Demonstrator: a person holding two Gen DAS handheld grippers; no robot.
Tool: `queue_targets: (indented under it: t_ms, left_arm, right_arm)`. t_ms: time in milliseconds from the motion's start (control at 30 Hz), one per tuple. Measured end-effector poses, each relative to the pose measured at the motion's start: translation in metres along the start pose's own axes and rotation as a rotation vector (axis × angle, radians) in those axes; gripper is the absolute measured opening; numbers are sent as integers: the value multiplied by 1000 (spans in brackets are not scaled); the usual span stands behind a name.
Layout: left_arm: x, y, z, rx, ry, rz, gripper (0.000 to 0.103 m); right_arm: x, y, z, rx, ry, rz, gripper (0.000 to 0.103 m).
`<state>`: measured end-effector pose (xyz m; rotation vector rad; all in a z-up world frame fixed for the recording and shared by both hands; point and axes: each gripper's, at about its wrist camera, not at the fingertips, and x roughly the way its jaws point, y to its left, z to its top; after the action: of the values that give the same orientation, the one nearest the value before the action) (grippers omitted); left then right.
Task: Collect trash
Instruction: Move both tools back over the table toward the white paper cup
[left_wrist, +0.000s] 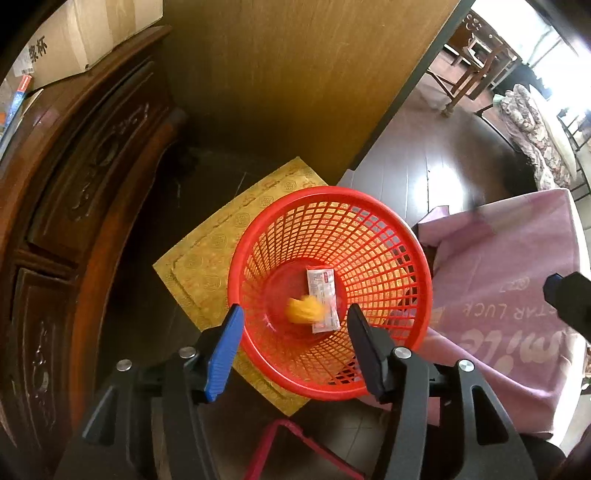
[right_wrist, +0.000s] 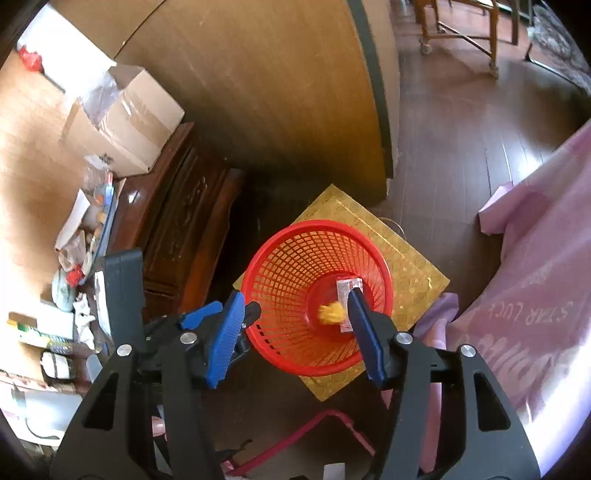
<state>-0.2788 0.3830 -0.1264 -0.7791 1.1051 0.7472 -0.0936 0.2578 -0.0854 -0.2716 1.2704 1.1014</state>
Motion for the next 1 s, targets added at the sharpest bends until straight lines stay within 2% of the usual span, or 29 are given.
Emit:
queue_targets:
  t_ms: [200,267,400,600,733,867,1000]
  left_arm:
    - [-19,-18,-1,36,-23,-26,70]
    - [-30,-32,-1,66,-40,-47,71]
    - [-60,-67,-5,137,-92,-84,80]
    - [-96,-123,-19,246,-164,-137,87]
    - [-110,-160,-32,315,-178,-162,88]
    - [-120,-195,-47,374,-187,-183,89]
    - [-125,-228,-62,435,-199,-197,90]
  right_arm:
    - [-53,-11,-3,32,-121,0,63]
    - [-75,-18,-5,48,-163,-1,65]
    - [-128,-40,-15,95,-280,-42,73]
    - [-197,-84,-56,175,-416,-165,81]
    - [-227,-114,-88,228,-475,-255,84]
    - [-249,-138,-118,251,-514,-350,89]
    - [-268,-168,-146,295,-540,-418,89]
